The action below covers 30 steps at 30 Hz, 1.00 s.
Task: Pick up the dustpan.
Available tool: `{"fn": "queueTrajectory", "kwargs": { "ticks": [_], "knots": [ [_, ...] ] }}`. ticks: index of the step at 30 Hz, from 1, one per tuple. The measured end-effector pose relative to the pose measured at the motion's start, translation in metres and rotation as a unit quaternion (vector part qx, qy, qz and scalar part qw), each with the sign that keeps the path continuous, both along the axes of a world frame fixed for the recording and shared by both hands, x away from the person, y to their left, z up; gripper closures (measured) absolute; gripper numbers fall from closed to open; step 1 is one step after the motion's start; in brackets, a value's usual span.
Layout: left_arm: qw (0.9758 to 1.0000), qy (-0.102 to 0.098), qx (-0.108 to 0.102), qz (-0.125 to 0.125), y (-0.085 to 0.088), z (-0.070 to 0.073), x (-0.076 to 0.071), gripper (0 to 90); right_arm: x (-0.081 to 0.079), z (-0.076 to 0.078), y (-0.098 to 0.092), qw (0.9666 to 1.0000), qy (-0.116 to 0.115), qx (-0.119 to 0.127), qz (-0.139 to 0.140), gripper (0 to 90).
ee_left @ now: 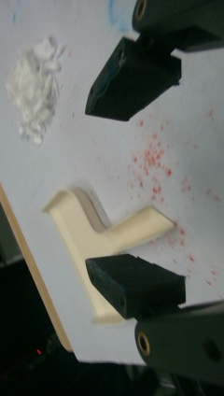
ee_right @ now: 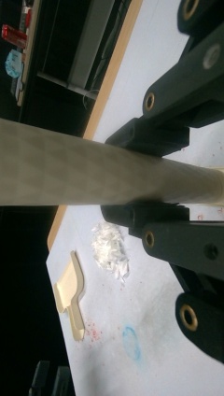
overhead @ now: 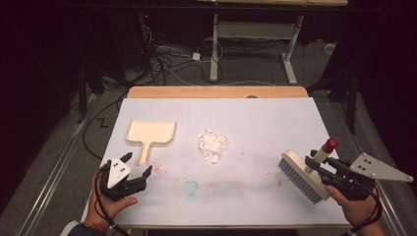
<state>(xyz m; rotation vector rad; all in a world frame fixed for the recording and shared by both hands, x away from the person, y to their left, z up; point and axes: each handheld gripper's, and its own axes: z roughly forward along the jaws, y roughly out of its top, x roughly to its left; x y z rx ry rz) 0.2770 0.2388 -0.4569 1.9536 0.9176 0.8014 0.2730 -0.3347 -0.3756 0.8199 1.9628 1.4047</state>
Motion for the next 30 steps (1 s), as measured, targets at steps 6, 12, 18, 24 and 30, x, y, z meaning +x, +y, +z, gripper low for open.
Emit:
{"fn": "queueTrajectory", "kwargs": {
  "ticks": [6,12,18,24,30],
  "knots": [
    [0.9997,0.015,0.017,0.004,-0.003,-0.002,0.001,18.9,0.001,-0.003,0.0,1.0,0.004,-0.003,-0.002,70.3],
    [0.9948,0.09,-0.022,0.043,0.011,-0.005,0.008,21.7,0.0,0.0,0.006,1.0,-0.001,-0.007,0.0,70.2],
    [0.9854,0.141,-0.037,0.088,0.016,0.0,0.029,21.9,0.002,0.0,0.007,1.0,0.003,-0.006,-0.003,70.2],
    [0.9751,0.189,-0.048,0.106,0.003,-0.011,0.074,25.7,0.004,-0.003,0.005,0.9999,0.008,-0.004,-0.01,70.2],
    [0.9646,0.214,-0.022,0.152,-0.002,-0.026,0.11,32.9,0.004,-0.004,0.005,0.9999,0.009,-0.004,-0.011,70.2]
  ]
}}
